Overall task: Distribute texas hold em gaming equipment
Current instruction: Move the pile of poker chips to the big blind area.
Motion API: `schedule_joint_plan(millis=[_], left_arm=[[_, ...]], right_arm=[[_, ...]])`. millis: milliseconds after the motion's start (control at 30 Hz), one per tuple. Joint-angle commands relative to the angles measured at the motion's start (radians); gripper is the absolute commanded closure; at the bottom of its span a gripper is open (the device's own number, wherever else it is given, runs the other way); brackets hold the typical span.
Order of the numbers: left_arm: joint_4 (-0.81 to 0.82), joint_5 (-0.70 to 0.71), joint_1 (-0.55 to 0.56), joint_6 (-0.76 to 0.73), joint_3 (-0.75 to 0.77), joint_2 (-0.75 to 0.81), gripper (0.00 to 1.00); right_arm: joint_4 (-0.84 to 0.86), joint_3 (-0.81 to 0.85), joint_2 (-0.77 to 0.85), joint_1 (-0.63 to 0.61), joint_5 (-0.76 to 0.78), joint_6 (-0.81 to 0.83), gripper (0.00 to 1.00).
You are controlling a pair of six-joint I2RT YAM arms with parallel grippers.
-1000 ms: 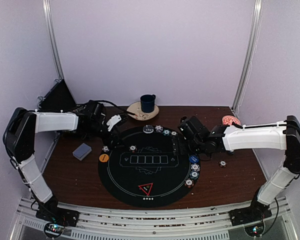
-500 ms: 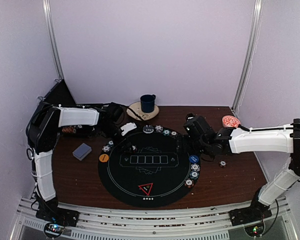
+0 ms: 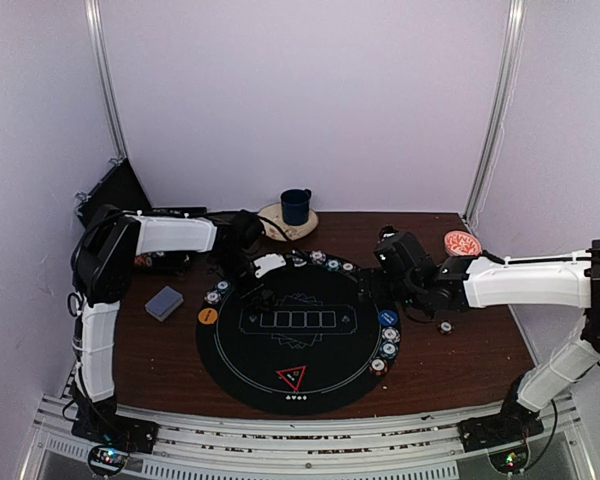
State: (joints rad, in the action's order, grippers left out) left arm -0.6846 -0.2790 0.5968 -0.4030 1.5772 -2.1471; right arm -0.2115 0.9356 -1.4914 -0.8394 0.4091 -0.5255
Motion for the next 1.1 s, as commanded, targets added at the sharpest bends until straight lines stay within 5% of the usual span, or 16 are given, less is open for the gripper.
schedule_joint_plan(millis=[0, 367, 667, 1067], left_arm=[[-0.053, 0.042, 0.006, -0.02, 0.051, -0.036, 0.18], [-0.078, 0.083, 0.021, -0.023, 0.054, -0.07, 0.35], [-0.078, 0.125, 0.042, -0.02, 0.066, -0.094, 0.35], [-0.096, 0.162, 0.057, -0.031, 0.101, -0.133, 0.46]], right_arm=[[0.012, -0.009, 0.038, 0.011, 0.027, -0.007, 0.0], [0.015, -0.018, 0.061, 0.015, 0.022, -0.008, 0.0], [0.015, -0.02, 0.064, 0.015, 0.019, -0.007, 0.01], [0.017, -0.02, 0.063, 0.017, 0.011, -0.005, 0.01]])
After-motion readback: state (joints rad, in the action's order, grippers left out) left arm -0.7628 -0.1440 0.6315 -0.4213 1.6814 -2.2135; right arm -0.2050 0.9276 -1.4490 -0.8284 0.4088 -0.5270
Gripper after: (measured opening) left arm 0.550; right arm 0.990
